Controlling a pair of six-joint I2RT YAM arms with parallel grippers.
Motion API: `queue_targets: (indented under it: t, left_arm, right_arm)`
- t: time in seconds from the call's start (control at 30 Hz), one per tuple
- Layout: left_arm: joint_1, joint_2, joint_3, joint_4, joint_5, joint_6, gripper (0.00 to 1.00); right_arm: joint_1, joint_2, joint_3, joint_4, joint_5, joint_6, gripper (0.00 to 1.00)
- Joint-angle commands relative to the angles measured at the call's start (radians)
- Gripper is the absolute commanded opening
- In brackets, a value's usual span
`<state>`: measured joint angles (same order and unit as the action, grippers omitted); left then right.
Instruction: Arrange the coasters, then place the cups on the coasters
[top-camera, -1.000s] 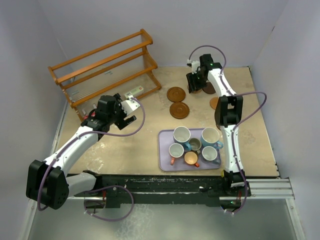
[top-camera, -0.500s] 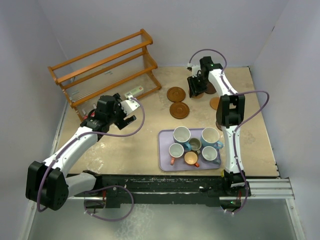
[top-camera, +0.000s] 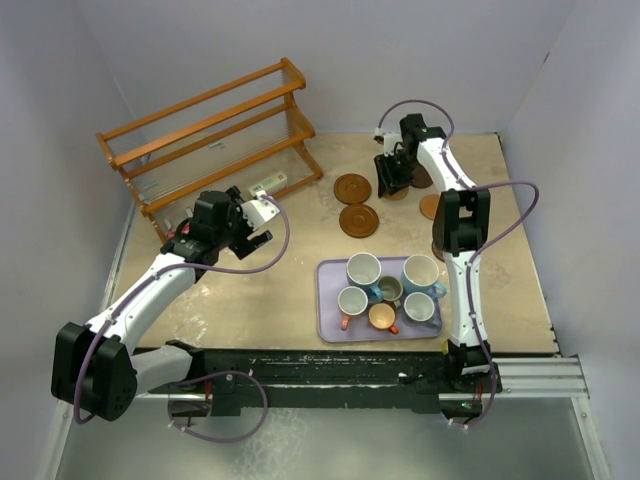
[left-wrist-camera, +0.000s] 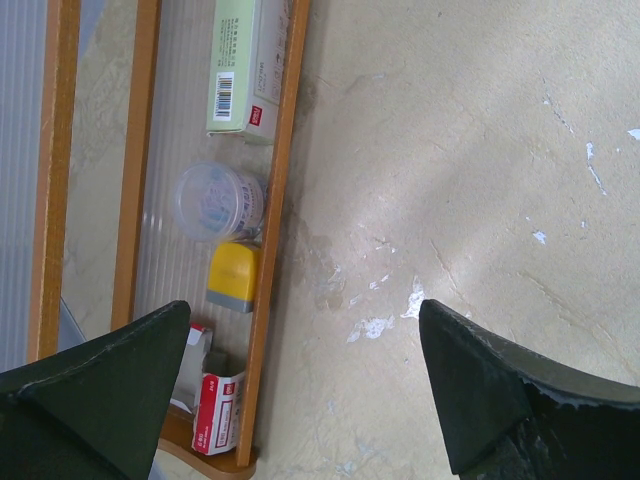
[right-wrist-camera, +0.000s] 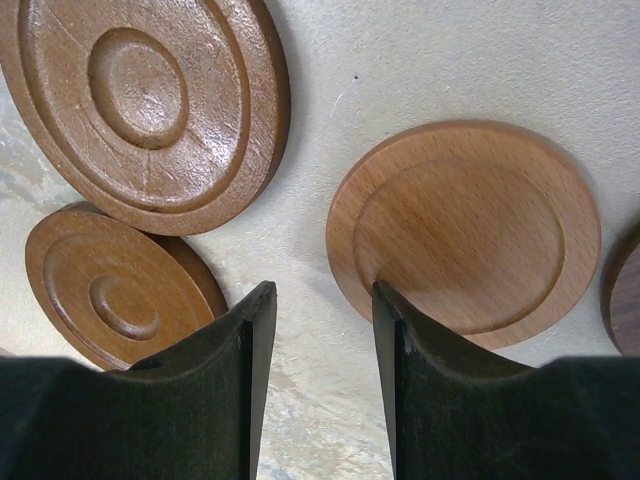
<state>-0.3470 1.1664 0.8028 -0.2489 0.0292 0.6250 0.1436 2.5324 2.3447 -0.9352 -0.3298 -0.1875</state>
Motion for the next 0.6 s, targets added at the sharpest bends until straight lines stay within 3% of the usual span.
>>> queue_targets:
  t: [0.0, 0.33, 0.57]
  left_arm:
    - [0.007, -0.030, 0.008, 0.027, 0.012, 0.014, 0.93]
    - [0.008, -0.037, 0.010, 0.028, 0.012, 0.016, 0.93]
    - [0.008, -0.040, 0.012, 0.026, 0.018, 0.018, 0.93]
  right_arm:
    - [0.005, -0.052, 0.027, -0.062, -0.035, -0.004, 0.46]
    - [-0.005, -0.208, -0.060, 0.040, 0.009, -0.033, 0.72]
    - [-0.071, -0.279, -0.128, 0.043, 0.071, -0.072, 0.82]
